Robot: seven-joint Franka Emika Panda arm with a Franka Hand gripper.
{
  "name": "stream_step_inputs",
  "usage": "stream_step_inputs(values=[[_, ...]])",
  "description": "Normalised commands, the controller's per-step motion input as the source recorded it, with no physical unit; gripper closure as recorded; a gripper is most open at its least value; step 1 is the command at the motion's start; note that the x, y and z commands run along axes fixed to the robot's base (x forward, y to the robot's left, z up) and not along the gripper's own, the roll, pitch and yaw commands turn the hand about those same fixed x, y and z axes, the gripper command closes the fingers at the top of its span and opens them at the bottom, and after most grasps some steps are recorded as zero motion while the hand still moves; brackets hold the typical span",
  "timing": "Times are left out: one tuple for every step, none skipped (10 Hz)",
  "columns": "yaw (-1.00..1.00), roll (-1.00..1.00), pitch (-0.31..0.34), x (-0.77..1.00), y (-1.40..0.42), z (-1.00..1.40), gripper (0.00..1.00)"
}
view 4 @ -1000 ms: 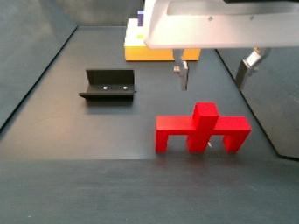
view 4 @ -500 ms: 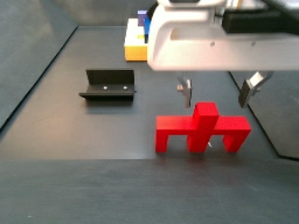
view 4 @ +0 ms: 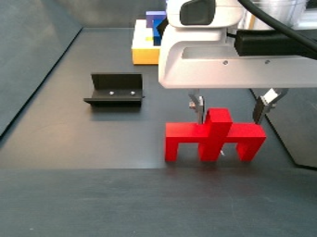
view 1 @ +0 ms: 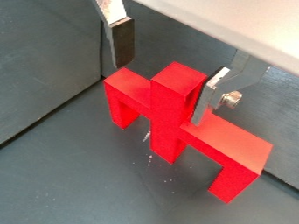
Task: Pick up the red object. Move up. Move to above the board. Insert the red object.
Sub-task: Pick up the red object.
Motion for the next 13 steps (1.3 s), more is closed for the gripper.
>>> stream_step_inputs(values=[[0.01, 0.25, 0.000, 0.00, 0.09, -0.09, 0.00], [0.00, 0.25, 0.000, 0.00, 0.11, -0.07, 0.00], [0.00, 0.17, 0.000, 0.00, 0.00, -0.08, 0.00], [0.00, 0.15, 0.000, 0.00, 0.02, -0.12, 0.00], [0.00, 0.15, 0.000, 0.00, 0.01, -0.11, 0.00], [0.12, 0.12, 0.000, 0.06, 0.00, -0.07, 0.00], [0.13, 0.09, 0.000, 0.05, 0.00, -0.07, 0.00], [0.16, 0.08, 0.000, 0.07, 0.02, -0.05, 0.00], [0.16, 0.04, 0.000, 0.06, 0.00, -0.03, 0.00], [0.12, 0.04, 0.000, 0.01, 0.00, 0.00, 0.00], [0.00, 0.00, 0.000, 0.00, 0.00, 0.00, 0.00], [0.00, 0.00, 0.000, 0.00, 0.00, 0.00, 1.00], [0.00, 0.00, 0.000, 0.00, 0.00, 0.00, 1.00]])
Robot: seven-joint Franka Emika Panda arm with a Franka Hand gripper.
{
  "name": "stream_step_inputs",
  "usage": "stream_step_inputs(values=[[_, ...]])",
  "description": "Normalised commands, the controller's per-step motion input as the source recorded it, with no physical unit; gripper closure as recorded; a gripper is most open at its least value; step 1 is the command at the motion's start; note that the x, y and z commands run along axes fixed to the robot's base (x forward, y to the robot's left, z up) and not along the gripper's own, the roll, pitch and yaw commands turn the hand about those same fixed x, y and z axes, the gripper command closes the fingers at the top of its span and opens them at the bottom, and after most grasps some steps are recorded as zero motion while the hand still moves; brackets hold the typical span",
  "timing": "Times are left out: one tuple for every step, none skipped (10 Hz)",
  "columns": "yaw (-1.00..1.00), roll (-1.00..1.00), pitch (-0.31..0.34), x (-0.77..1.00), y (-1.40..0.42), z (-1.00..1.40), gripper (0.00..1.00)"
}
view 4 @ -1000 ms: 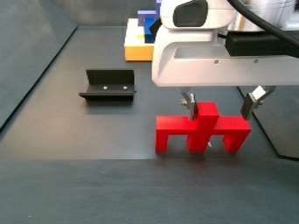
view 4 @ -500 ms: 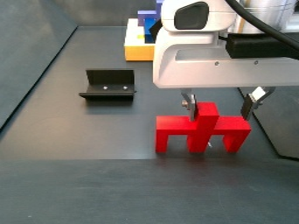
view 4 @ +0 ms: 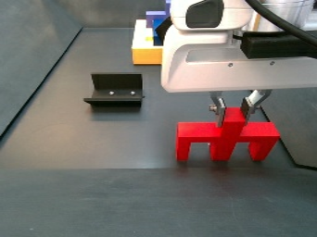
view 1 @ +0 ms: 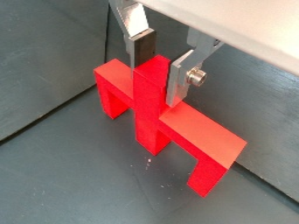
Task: Pick up the red object. Move up. Move to above the board. Insert the red object.
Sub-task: Pick up the red object.
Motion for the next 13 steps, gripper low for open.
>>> stream_step_inputs(values=[[0.00, 0.00, 0.000, 0.00, 0.00, 0.00, 1.00], [0.00, 0.00, 0.000, 0.00, 0.00, 0.00, 1.00], [0.00, 0.00, 0.000, 0.00, 0.00, 0.00, 1.00], [0.00, 0.00, 0.000, 0.00, 0.00, 0.00, 1.00], [0.00, 0.00, 0.000, 0.00, 0.00, 0.00, 1.00], [0.00, 0.00, 0.000, 0.00, 0.00, 0.00, 1.00], [0.00, 0.00, 0.000, 0.00, 0.00, 0.00, 1.00], [0.00, 0.00, 0.000, 0.00, 0.00, 0.00, 1.00], [0.00, 0.00, 0.000, 0.00, 0.00, 0.00, 1.00], [0.00, 0.00, 0.000, 0.00, 0.00, 0.00, 1.00], [0.00, 0.00, 0.000, 0.00, 0.00, 0.00, 1.00], [0.00, 0.00, 0.000, 0.00, 0.00, 0.00, 1.00], [0.00, 0.00, 0.000, 0.00, 0.00, 0.00, 1.00]])
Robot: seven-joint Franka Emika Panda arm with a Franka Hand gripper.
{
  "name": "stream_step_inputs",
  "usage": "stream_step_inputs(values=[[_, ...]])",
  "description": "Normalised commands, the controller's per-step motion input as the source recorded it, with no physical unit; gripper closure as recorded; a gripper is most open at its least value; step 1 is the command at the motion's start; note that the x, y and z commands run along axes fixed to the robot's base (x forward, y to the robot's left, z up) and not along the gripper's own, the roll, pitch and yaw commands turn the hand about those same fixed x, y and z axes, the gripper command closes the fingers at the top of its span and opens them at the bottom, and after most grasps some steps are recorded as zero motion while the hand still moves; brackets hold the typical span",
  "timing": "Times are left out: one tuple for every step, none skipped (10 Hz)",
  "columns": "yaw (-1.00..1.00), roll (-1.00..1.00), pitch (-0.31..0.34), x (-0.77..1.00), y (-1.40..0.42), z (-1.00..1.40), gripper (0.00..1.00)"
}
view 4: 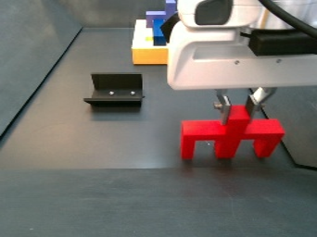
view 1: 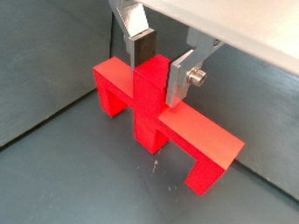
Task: Pick up the red object. Move up. Move to above the board. Insert the red object.
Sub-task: Pick up the red object, then move up.
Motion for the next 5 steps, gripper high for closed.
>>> stream_step_inputs(values=[[0.00, 0.00, 0.000, 0.00, 0.00, 0.00, 1.00], [0.00, 0.00, 0.000, 0.00, 0.00, 0.83, 1.00], [-0.06, 0.00, 0.033, -0.06, 0.05, 0.76, 1.00], [-0.06, 0.02, 0.042, -0.06, 0.04, 0.52, 1.00], [-0.03, 0.04, 0.033, -0.01, 0.02, 0.24, 1.00]])
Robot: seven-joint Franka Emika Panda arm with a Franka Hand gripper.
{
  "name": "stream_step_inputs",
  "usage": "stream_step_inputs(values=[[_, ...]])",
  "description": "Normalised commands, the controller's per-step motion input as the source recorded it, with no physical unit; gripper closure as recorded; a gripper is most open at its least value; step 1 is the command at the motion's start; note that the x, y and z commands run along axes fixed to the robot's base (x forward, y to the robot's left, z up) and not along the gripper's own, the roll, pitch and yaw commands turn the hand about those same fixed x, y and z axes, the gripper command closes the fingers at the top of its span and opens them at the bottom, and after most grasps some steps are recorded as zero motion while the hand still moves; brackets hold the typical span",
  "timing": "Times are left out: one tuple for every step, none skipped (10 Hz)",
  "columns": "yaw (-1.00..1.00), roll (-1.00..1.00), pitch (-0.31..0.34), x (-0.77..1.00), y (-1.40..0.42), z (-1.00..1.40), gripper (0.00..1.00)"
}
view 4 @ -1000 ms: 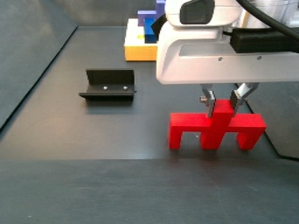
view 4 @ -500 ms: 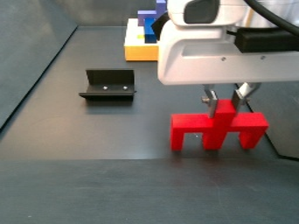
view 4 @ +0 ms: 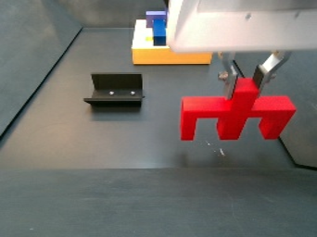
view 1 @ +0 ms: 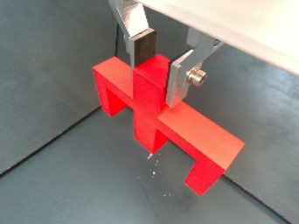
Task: Pick up the red object. Move up. Move to above the board. Insert the red object.
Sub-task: Move to above the board.
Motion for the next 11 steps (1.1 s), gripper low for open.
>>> stream_step_inputs(values=[[0.00, 0.00, 0.000, 0.00, 0.00, 1.40, 1.00], [0.01, -0.02, 0.024, -0.03, -0.01, 1.40, 1.00], [0.01, 0.00, 0.035, -0.05, -0.02, 1.40, 1.00], [0.01, 0.00, 0.024, 0.04, 0.00, 1.40, 1.00], [0.00, -0.01, 0.082, 0.04, 0.01, 0.79, 1.00], [0.00, 0.00, 0.088, 0.02, 0.00, 0.40, 1.00], [-0.02, -0.10, 0.118, 0.25, -1.40, 0.14, 1.00], [-0.02, -0.11, 0.118, 0.25, -1.40, 0.13, 1.00], [-0.01, -0.04, 0.052, 0.24, -1.40, 0.13, 1.00], [0.01, -0.05, 0.013, 0.24, -1.40, 0.14, 1.00], [0.01, -0.01, 0.019, 0.24, -1.40, 0.14, 1.00]])
